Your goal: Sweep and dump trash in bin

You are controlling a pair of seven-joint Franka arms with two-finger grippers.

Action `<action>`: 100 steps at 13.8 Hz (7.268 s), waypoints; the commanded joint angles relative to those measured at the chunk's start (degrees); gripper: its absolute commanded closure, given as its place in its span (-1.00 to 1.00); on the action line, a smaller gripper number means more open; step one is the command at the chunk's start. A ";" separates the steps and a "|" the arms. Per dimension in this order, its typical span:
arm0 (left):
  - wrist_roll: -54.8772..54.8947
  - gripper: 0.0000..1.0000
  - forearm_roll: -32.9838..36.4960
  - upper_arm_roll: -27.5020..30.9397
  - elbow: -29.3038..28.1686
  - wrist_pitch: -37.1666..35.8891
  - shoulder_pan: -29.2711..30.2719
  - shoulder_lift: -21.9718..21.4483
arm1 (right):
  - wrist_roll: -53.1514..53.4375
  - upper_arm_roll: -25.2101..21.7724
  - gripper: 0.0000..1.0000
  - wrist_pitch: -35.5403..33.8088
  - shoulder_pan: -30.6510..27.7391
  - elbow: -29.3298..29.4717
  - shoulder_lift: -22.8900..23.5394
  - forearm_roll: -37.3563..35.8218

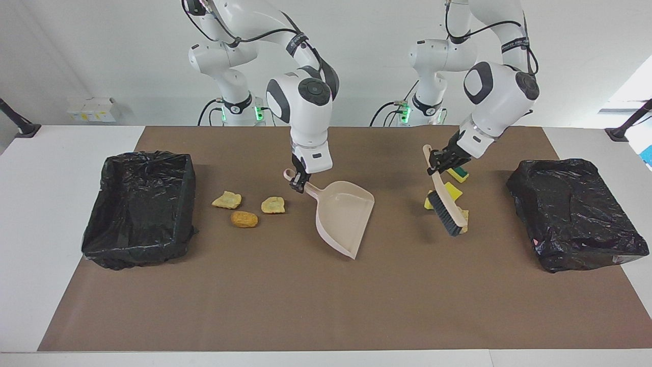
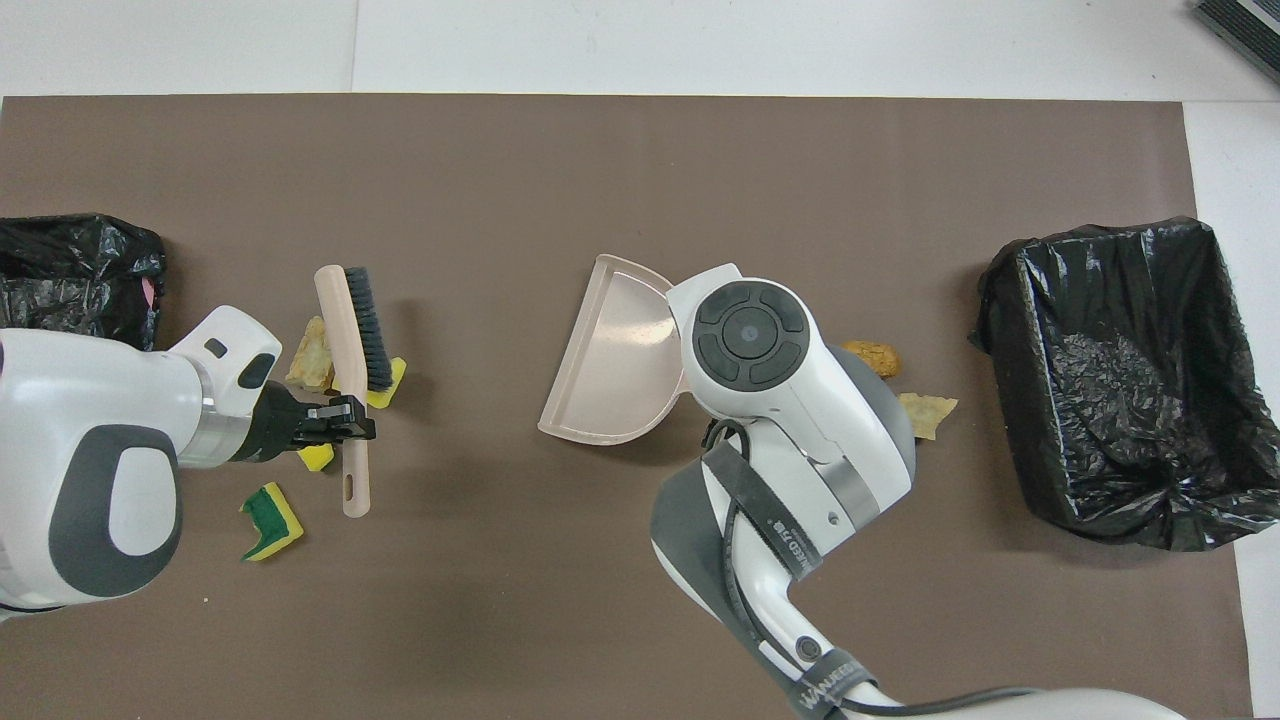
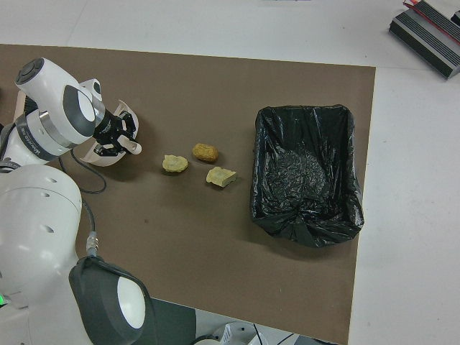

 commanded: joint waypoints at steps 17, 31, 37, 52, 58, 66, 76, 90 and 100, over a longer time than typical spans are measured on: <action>7.23 1.00 18.69 0.17 10.37 -13.29 7.37 -0.72 | -15.96 0.82 1.00 10.26 0.71 -4.18 2.13 0.43; 1.52 1.00 26.98 -0.27 7.48 -5.82 -2.37 10.63 | -17.90 0.82 1.00 10.70 1.86 -5.06 3.54 4.65; -2.41 1.00 19.68 -0.45 0.79 -6.43 -14.85 5.88 | -17.72 0.82 1.00 11.66 1.86 -5.06 3.71 4.65; -24.24 1.00 17.30 0.26 3.70 -32.17 -14.80 -6.60 | -17.63 0.82 1.00 11.49 1.77 -5.14 3.71 4.73; -24.85 1.00 27.40 0.26 -6.23 -36.58 -3.90 -14.50 | -17.63 0.82 1.00 11.49 1.77 -5.23 3.63 4.73; -30.19 1.00 30.49 -0.09 -20.38 -26.23 1.93 -22.26 | -17.63 0.82 1.00 11.49 1.77 -5.23 3.62 4.73; -32.79 1.00 25.49 -0.27 -11.09 -5.83 -13.98 -4.50 | -17.54 0.82 1.00 11.49 1.77 -5.32 3.62 4.73; -25.82 1.00 13.61 -0.36 3.33 -7.01 -31.04 0.96 | -17.54 0.82 1.00 11.40 1.77 -5.32 3.62 4.82; -19.19 1.00 19.92 0.17 3.95 -15.87 -17.88 -0.90 | -17.54 0.82 1.00 11.32 1.77 -5.41 3.54 4.82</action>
